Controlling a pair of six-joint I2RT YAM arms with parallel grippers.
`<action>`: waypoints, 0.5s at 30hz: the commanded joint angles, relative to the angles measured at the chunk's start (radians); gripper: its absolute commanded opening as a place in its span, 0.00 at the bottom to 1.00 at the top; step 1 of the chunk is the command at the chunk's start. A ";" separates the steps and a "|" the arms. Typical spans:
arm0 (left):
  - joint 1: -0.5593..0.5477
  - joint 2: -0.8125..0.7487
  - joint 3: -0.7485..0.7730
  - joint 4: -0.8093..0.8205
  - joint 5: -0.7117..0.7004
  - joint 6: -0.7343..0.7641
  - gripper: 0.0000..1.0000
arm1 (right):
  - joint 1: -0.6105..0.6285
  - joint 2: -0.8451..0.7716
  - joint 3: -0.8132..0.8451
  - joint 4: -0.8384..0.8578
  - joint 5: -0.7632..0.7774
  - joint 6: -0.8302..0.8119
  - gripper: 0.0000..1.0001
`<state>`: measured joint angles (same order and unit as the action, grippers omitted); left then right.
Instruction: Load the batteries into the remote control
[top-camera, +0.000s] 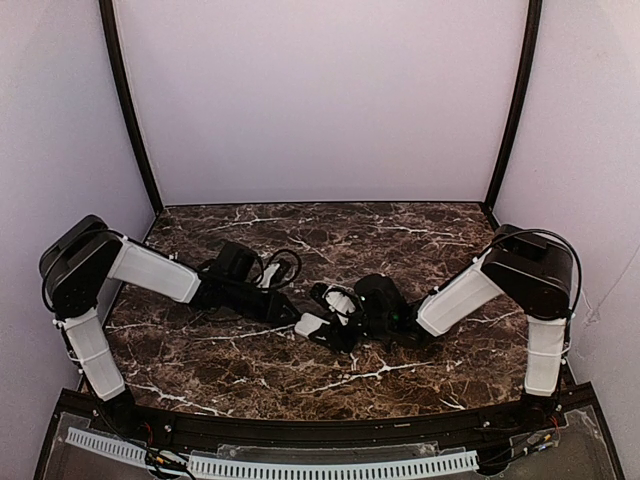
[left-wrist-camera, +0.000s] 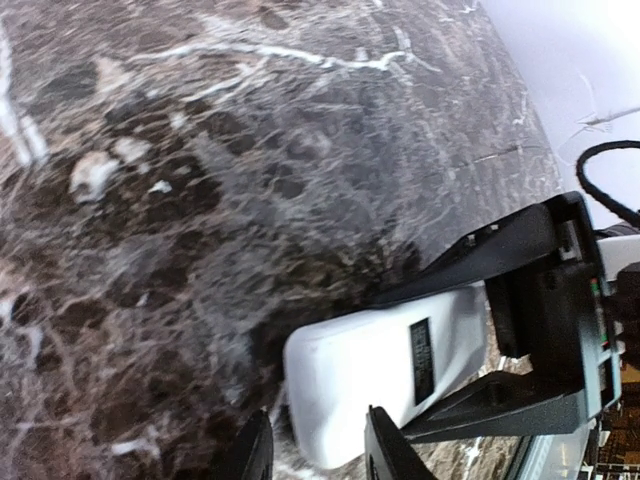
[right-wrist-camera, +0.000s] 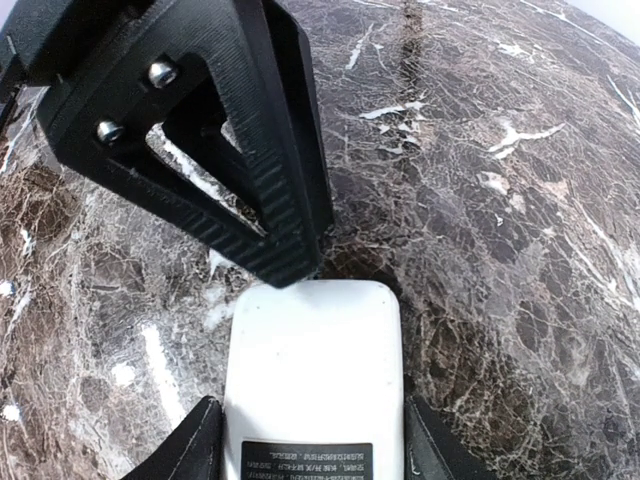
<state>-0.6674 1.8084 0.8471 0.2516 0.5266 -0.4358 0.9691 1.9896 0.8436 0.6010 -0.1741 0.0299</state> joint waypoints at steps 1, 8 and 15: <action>0.019 -0.051 -0.012 -0.167 -0.099 0.050 0.32 | 0.000 0.040 -0.034 -0.142 0.059 -0.025 0.16; -0.002 -0.007 -0.018 -0.143 -0.047 0.061 0.29 | 0.000 0.046 -0.028 -0.145 0.058 -0.025 0.15; -0.042 0.034 0.013 -0.133 -0.032 0.068 0.17 | 0.000 0.049 -0.018 -0.158 0.057 -0.025 0.14</action>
<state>-0.6888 1.8088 0.8471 0.1692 0.4934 -0.3958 0.9691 1.9896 0.8452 0.5976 -0.1741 0.0265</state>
